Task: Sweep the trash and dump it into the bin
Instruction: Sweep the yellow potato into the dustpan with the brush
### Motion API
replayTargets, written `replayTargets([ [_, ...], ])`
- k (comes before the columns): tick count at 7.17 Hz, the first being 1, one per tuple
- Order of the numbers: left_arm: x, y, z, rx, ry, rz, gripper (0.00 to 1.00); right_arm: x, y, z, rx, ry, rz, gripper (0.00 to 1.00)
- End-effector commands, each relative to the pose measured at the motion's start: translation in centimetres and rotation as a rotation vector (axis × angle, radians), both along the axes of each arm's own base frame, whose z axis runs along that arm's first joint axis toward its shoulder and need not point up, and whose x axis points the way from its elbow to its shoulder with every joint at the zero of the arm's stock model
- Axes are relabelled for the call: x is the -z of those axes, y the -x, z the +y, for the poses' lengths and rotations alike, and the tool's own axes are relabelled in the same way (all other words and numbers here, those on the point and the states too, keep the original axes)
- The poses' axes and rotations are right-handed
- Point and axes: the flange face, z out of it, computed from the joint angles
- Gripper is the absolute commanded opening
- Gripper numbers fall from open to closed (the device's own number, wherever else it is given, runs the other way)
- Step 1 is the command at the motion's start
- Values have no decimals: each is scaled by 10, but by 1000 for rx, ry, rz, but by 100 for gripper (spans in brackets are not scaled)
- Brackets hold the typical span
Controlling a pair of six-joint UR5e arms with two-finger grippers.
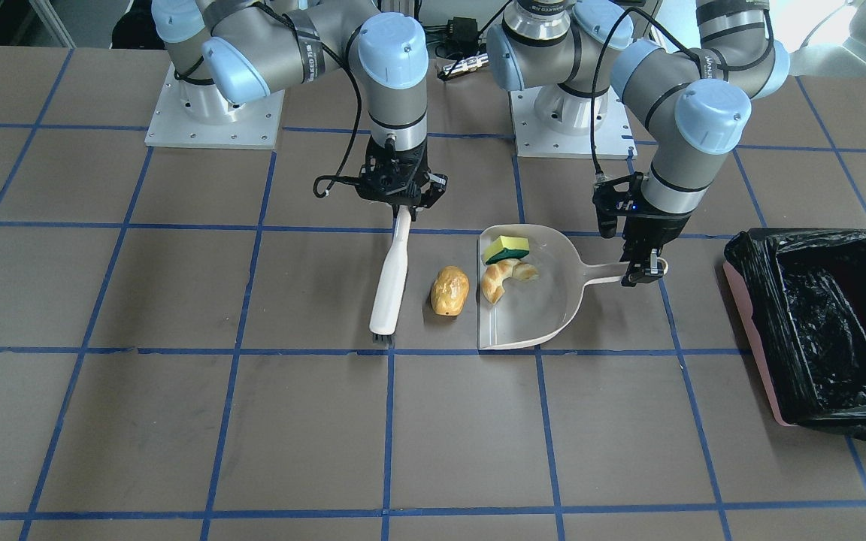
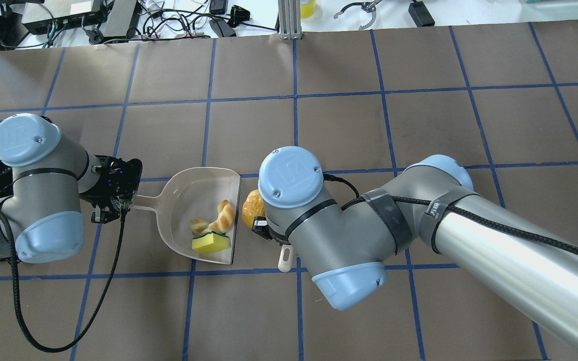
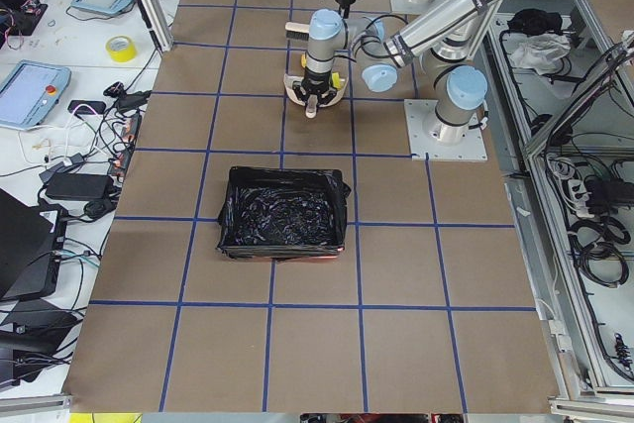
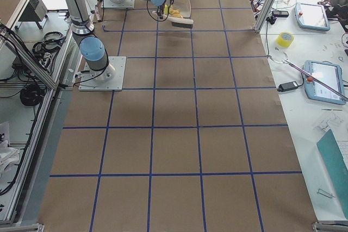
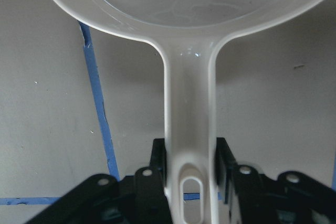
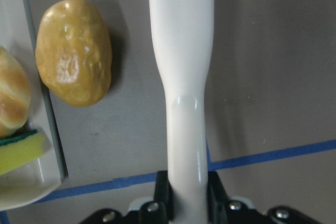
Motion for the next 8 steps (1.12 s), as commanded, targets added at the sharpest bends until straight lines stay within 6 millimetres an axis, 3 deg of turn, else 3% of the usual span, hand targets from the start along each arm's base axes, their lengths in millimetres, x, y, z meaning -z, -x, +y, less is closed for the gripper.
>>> replayTargets([
  [1,8,-26,-3,-34,-15,12,0,18,-25,8,-40,9,-14,0],
  [3,12,-26,-2,-35,-26,15,0,15,-61,-8,1,21,-37,0],
  [5,14,-23,-3,-35,-28,17,0,32,-107,-17,27,14,-40,0],
  [7,15,-22,-3,-33,-30,17,0,20,-131,-29,62,35,-68,0],
  [8,15,-23,-5,-34,-29,19,0,24,-147,-25,93,32,-74,0],
])
